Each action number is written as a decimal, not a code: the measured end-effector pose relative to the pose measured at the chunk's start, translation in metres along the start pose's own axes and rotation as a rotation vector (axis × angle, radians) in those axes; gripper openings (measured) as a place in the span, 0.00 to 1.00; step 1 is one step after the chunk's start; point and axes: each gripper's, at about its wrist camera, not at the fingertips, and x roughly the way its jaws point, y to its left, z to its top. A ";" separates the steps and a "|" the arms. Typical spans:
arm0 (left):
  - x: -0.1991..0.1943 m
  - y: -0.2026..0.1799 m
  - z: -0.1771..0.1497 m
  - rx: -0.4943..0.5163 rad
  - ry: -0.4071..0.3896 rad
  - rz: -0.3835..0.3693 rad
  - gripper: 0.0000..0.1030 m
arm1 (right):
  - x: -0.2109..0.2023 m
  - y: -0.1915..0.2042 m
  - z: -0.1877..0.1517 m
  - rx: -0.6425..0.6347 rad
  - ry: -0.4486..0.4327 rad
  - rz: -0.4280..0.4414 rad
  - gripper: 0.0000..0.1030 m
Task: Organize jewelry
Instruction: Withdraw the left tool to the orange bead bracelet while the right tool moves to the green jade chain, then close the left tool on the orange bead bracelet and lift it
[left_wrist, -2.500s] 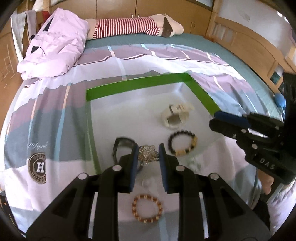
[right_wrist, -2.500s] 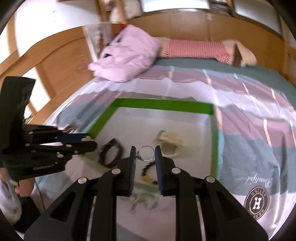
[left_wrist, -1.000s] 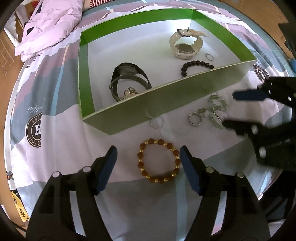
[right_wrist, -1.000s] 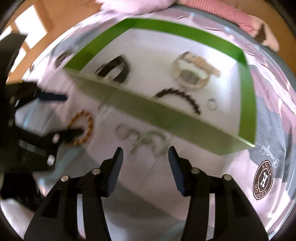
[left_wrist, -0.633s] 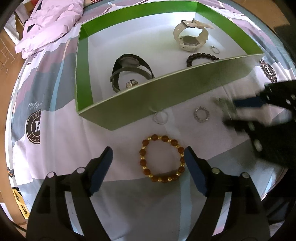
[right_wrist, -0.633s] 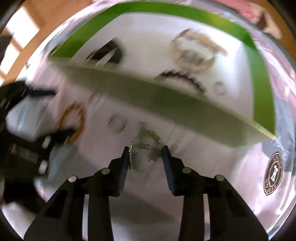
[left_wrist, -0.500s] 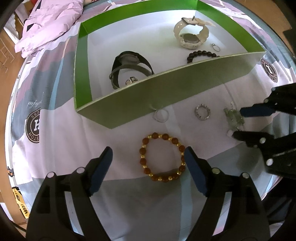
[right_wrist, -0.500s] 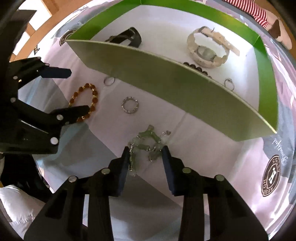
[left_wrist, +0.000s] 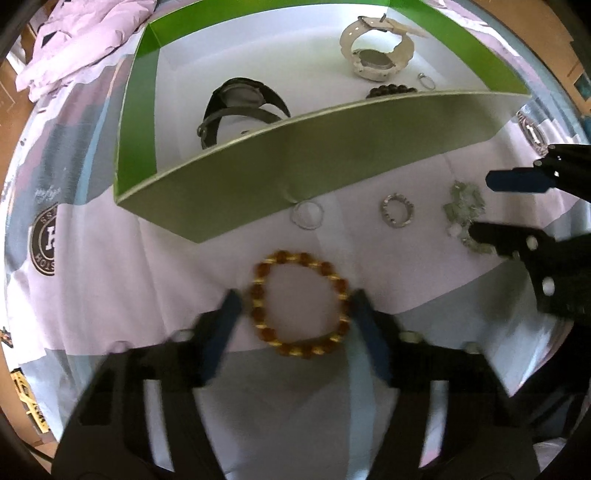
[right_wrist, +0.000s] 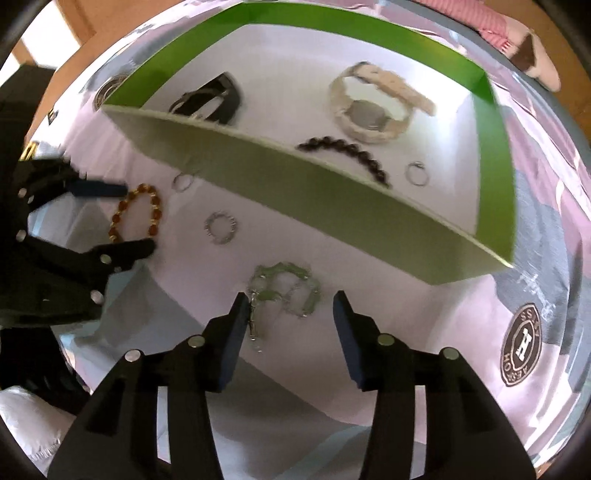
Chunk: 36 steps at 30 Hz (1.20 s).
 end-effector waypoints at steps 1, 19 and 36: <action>-0.001 0.000 0.000 0.001 -0.004 0.000 0.40 | -0.001 -0.005 0.001 0.024 -0.003 -0.005 0.47; -0.011 -0.002 0.005 0.044 -0.031 -0.040 0.53 | -0.021 -0.029 -0.011 0.141 -0.060 0.054 0.47; 0.005 0.002 0.006 0.016 -0.016 0.021 0.34 | -0.002 -0.018 -0.021 0.021 0.024 -0.027 0.47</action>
